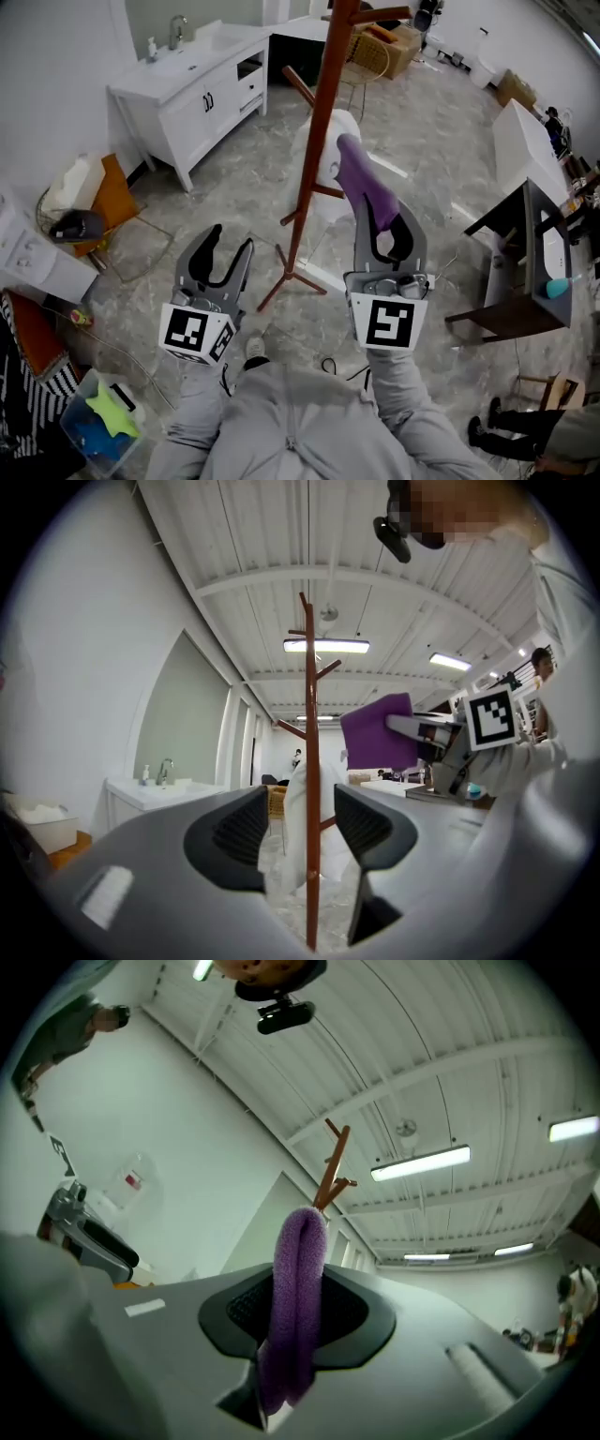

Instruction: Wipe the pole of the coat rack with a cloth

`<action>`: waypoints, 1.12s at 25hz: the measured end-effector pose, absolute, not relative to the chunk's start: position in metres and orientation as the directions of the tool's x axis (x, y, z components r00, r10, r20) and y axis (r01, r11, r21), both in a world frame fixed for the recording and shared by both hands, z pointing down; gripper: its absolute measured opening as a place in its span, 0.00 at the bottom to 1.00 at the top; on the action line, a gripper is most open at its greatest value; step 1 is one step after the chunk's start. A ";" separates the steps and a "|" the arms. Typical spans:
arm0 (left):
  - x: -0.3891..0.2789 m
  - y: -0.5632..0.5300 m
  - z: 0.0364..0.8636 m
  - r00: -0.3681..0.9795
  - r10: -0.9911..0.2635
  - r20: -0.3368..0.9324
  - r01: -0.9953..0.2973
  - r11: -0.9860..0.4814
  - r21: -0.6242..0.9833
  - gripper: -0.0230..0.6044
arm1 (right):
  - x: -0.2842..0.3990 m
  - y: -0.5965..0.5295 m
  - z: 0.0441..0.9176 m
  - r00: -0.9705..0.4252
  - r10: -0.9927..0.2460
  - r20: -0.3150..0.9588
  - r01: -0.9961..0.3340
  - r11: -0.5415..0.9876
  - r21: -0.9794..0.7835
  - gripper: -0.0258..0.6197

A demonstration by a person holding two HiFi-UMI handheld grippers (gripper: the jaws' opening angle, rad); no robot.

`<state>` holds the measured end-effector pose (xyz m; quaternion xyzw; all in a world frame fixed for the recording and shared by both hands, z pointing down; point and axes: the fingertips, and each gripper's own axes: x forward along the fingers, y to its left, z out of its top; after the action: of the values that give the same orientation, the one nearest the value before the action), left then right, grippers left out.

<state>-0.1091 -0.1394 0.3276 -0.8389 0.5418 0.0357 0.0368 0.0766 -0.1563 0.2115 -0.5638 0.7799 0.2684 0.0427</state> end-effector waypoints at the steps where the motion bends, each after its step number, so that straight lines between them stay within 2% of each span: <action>1: -0.111 -0.147 0.323 0.424 -0.899 -0.105 -0.905 -0.424 -0.033 0.42 | 0.071 -0.162 0.203 -0.354 -0.850 -0.389 -0.896 0.191 0.400 0.17; 6: -0.123 -0.178 0.322 0.477 -0.873 -0.108 -0.879 -0.475 -0.046 0.41 | 0.049 -0.183 0.163 -0.288 -0.815 -0.503 -0.850 -0.024 0.526 0.17; 9: -0.131 -0.193 0.326 0.492 -0.865 -0.100 -0.870 -0.491 -0.038 0.41 | 0.030 -0.197 0.162 -0.282 -0.805 -0.522 -0.715 -0.187 0.674 0.17; 11: -0.134 -0.202 0.328 0.502 -0.860 -0.096 -0.865 -0.501 -0.035 0.42 | 0.012 -0.213 0.174 -0.327 -0.802 -0.499 -0.602 -0.230 0.765 0.17; 15: -0.139 -0.217 0.336 0.515 -0.853 -0.087 -0.857 -0.515 -0.016 0.42 | -0.012 -0.249 0.208 -0.381 -0.842 -0.382 -0.502 -0.159 0.850 0.17; 19: -0.141 -0.227 0.341 0.520 -0.850 -0.083 -0.853 -0.522 -0.001 0.42 | -0.014 -0.271 0.231 -0.373 -0.878 -0.301 -0.502 -0.082 0.861 0.17; 28: -0.146 -0.237 0.349 0.523 -0.850 -0.070 -0.851 -0.525 0.010 0.42 | -0.020 -0.280 0.268 -0.358 -0.909 -0.212 -0.503 -0.003 0.864 0.17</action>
<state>-0.1465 -0.2368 0.3487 -0.8725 0.4873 0.0330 0.0125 -0.0196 -0.2804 0.2682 -0.5248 0.6728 0.4757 -0.2136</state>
